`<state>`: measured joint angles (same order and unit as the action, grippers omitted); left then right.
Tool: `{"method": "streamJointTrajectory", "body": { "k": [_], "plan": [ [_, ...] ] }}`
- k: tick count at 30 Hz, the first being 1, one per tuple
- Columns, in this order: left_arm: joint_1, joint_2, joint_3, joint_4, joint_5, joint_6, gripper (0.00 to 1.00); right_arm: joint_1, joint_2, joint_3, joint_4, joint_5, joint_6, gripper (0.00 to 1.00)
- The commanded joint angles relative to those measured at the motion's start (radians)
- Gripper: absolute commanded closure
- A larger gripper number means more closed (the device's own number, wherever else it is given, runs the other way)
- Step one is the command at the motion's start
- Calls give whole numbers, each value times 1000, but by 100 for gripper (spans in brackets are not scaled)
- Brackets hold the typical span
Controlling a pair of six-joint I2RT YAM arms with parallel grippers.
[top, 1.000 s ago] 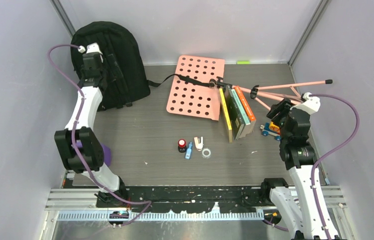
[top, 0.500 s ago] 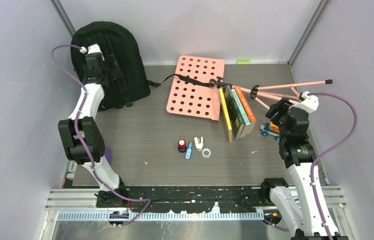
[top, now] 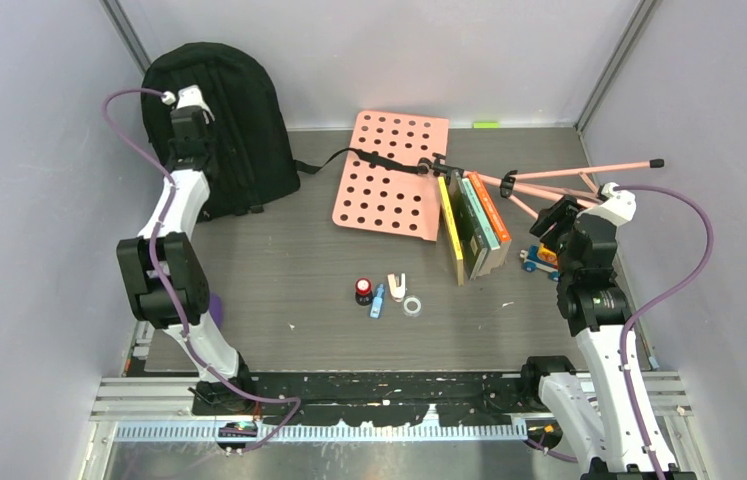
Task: Pack the student bag
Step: Move the book to the center of the board.
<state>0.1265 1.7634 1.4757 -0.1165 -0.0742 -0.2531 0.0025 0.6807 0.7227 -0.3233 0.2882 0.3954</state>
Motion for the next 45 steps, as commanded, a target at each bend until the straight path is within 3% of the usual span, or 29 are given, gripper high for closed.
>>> {"method": "streamJointTrajectory", "body": {
  "k": [1, 5, 7, 11, 14, 16, 28, 32, 38, 42, 45],
  "plan": [
    [5, -63, -48, 71, 61, -4, 100, -2, -8, 10, 27, -6, -3, 36],
    [5, -116, -105, 101, 85, 2, 100, -2, -17, 10, 23, -10, -3, 36],
    [9, -131, -107, 93, 14, 2, 82, -2, -24, 8, 21, -13, -2, 36],
    [18, -130, -71, 71, 14, 8, 46, -2, -29, 4, 24, -19, 2, 33],
    [19, -132, -57, 107, -1, -19, 29, -2, -25, 7, 25, -20, 1, 33],
    [20, -133, -37, 110, 8, -53, 24, -2, -22, 7, 25, -21, 0, 32],
    [27, 24, 342, -20, -15, -109, 24, -2, 2, 9, 29, -29, 2, 31],
    [27, 115, 474, -143, -23, -92, 25, -2, 9, 12, 30, -32, 3, 31],
    [27, 156, 501, -155, -36, -109, 26, -2, 12, 12, 29, -31, 2, 31],
    [26, 165, 496, -121, -27, -109, 39, -2, 11, 12, 29, -29, 2, 31],
    [26, 161, 479, -79, -5, -97, 56, -2, 13, 11, 30, -26, 0, 31]
  ]
}}
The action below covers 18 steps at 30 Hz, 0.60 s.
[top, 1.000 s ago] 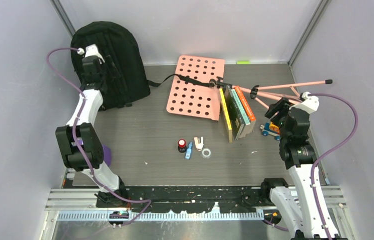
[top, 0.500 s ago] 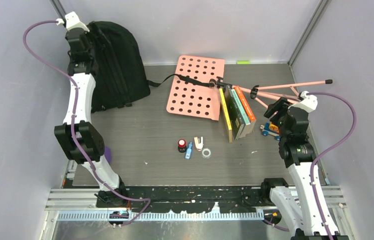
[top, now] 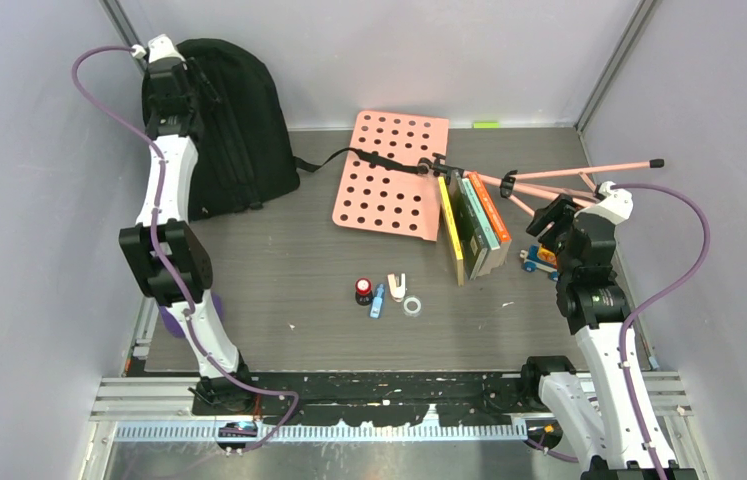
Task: Pack the student bag
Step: Move the book to the center of the board.
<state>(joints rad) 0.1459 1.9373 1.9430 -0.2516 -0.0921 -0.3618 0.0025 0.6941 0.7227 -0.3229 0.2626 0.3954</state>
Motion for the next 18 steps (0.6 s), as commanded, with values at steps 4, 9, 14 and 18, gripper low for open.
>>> {"method": "streamJointTrajectory", "body": {
  "k": [4, 9, 14, 18],
  "plan": [
    [7, -34, -15, 113, 29, 34, 81, -2, 1, 12, 28, 0, 1, 31],
    [7, -112, -101, 183, 47, 44, 100, -2, 0, 13, 28, 1, -1, 31],
    [7, -231, -224, 244, 75, 61, 100, -2, -6, 11, 27, -4, 0, 31],
    [7, -325, -309, 245, 77, 72, 100, -2, -12, 7, 27, -10, 5, 31]
  ]
}}
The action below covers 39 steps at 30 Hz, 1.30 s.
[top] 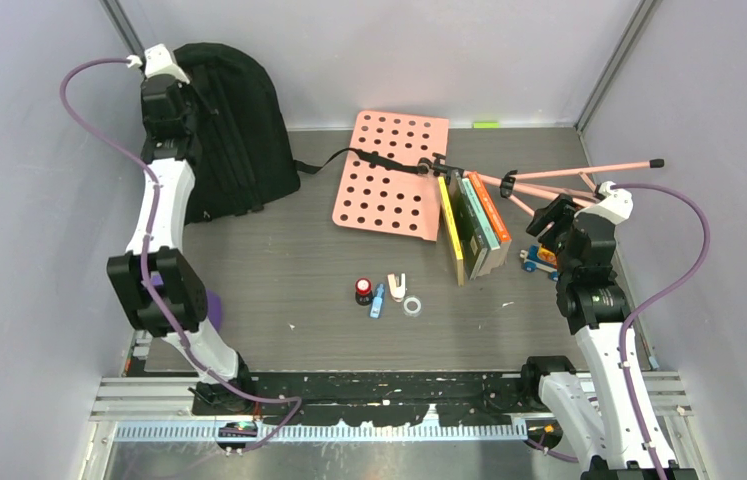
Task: Pack the student bag
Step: Move the book to the center of the board.
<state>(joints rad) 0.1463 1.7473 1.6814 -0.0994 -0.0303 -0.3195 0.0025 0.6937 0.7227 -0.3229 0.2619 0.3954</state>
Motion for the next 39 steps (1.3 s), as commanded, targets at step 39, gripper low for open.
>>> {"method": "streamJointTrajectory", "body": {
  "k": [39],
  "plan": [
    [-455, -399, -115, -174, 149, 112, 90, -2, -6, 2, 19, -67, 4, 27]
  ]
}}
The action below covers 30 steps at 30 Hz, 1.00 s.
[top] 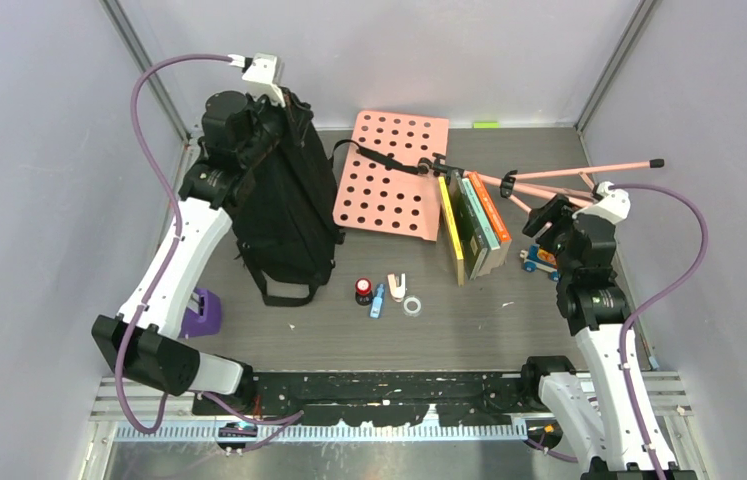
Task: Pack the student bag
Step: Move the book to the center of the board.
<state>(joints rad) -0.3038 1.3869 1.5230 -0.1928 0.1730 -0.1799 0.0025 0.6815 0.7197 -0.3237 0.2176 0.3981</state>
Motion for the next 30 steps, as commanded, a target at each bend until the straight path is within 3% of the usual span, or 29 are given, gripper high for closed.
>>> {"method": "streamJointTrajectory", "body": {
  "k": [1, 4, 7, 10, 13, 16, 22, 27, 30],
  "plan": [
    [-5, -51, 36, -113, -75, -25, 79, -2, 9, 5, 21, -27, -1, 25],
    [-5, -101, 20, -208, -93, -8, 38, -2, 19, 7, 28, -74, -13, 20],
    [-6, -148, 29, -319, -91, 1, 18, -2, 41, 8, 68, -199, -32, 15],
    [-5, -208, 21, -405, -97, 5, 6, -2, 80, 16, 97, -356, -33, 13],
    [-5, -268, -2, -478, -148, 9, 1, 26, 119, 45, 104, -453, -29, 13],
    [-4, -326, -20, -530, -268, -1, 0, 92, 141, 96, 86, -447, -48, 13],
    [24, -357, -6, -595, -379, 27, 0, 415, 206, 247, 8, -236, -127, 13],
    [341, -385, -126, -484, -134, -80, 0, 618, 340, 308, 81, -121, -109, 14],
    [401, -419, -194, -425, -142, -132, 0, 767, 437, 352, 143, -58, -108, 14]
  ]
}}
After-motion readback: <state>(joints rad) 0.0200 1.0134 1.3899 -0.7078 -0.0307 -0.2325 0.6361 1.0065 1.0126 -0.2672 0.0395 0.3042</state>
